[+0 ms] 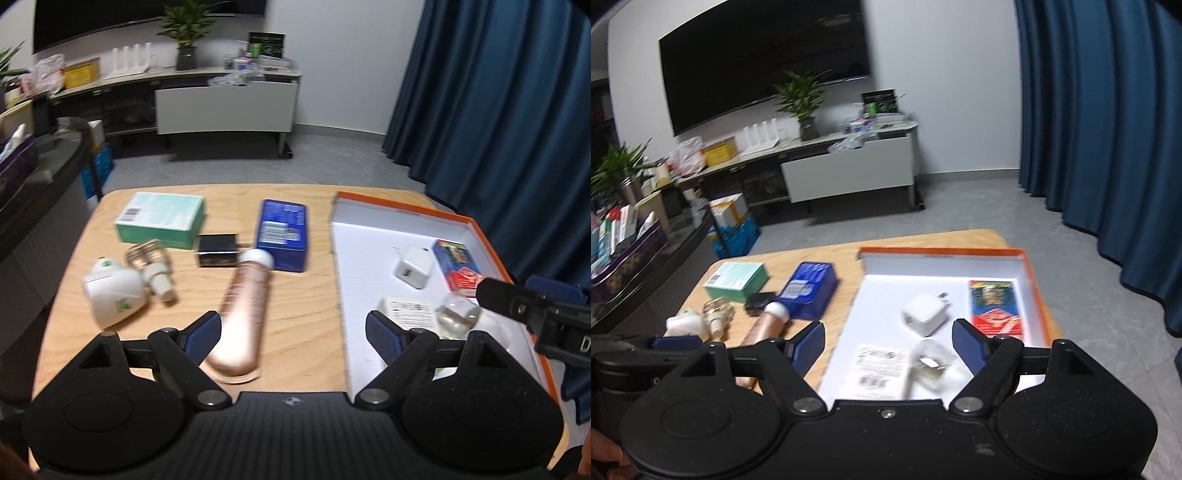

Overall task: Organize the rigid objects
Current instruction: 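Move the left tool to the white plug-in diffuser while the right moves to the bronze bottle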

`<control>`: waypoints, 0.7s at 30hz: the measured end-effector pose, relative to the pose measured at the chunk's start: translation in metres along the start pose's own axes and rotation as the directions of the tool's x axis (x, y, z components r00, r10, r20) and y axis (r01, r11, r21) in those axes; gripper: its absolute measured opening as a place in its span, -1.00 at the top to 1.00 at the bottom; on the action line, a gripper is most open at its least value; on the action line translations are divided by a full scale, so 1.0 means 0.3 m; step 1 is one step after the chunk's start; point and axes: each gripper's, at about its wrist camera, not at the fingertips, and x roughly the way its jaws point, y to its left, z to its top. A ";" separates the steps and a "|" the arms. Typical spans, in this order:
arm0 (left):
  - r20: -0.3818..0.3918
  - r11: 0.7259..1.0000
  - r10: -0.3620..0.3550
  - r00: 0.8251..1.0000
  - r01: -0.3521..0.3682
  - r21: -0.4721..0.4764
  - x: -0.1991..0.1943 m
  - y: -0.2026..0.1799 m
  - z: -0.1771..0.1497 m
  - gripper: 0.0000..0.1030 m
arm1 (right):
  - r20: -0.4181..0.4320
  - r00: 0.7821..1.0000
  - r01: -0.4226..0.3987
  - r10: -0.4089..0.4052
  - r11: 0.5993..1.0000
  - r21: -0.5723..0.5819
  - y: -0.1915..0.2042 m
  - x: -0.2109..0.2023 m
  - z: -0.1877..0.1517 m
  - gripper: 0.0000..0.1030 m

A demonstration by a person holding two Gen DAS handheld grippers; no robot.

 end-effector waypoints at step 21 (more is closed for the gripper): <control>-0.003 0.990 0.108 0.994 -0.108 -0.086 -0.023 0.244 -0.044 -0.71 | -0.057 0.996 -0.075 0.072 0.996 -0.050 0.143 0.068 -0.030 -0.74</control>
